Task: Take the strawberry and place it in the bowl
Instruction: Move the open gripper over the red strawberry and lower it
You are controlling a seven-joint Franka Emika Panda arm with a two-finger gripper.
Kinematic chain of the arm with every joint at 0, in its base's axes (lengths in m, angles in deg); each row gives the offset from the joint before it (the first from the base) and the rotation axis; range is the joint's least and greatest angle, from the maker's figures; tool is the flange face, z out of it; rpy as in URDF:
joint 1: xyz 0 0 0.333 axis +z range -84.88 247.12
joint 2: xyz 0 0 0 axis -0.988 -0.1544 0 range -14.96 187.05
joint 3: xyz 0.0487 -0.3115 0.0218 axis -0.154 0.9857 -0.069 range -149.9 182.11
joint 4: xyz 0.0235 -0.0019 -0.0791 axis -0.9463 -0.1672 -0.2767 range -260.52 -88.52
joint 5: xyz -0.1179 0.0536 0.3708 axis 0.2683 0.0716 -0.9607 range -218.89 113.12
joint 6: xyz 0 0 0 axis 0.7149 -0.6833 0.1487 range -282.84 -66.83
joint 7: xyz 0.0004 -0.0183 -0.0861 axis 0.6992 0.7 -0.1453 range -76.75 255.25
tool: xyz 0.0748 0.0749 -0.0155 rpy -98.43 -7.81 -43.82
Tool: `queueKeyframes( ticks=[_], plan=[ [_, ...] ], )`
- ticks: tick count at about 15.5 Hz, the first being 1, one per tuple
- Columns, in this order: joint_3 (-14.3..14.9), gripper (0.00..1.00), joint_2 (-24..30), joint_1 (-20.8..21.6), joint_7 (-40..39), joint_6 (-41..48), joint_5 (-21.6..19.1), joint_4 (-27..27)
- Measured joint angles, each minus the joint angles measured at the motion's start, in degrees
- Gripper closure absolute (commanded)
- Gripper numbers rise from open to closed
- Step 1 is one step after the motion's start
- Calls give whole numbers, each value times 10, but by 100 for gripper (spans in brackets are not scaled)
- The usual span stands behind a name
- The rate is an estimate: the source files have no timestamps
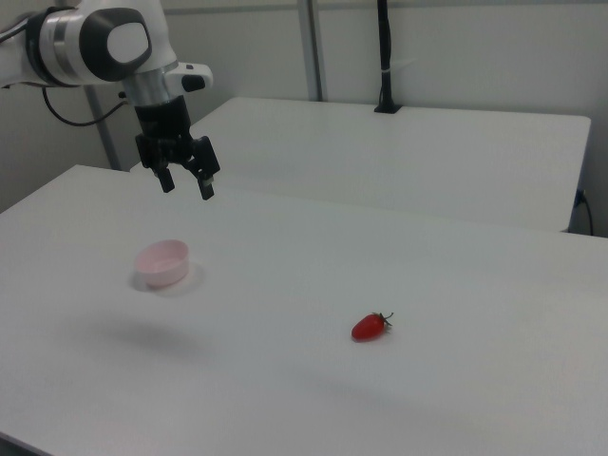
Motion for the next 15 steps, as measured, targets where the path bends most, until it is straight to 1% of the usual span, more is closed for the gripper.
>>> queueKeyframes(
  ticks=[1,11,14,15],
  plan=[
    [0,0,11,-6,0,7,0,-4],
    [0,0,11,-10,0,7,0,-5],
    [0,0,11,-35,0,7,0,-5],
    [1,0,9,-56,-1,5,0,-5]
  ],
)
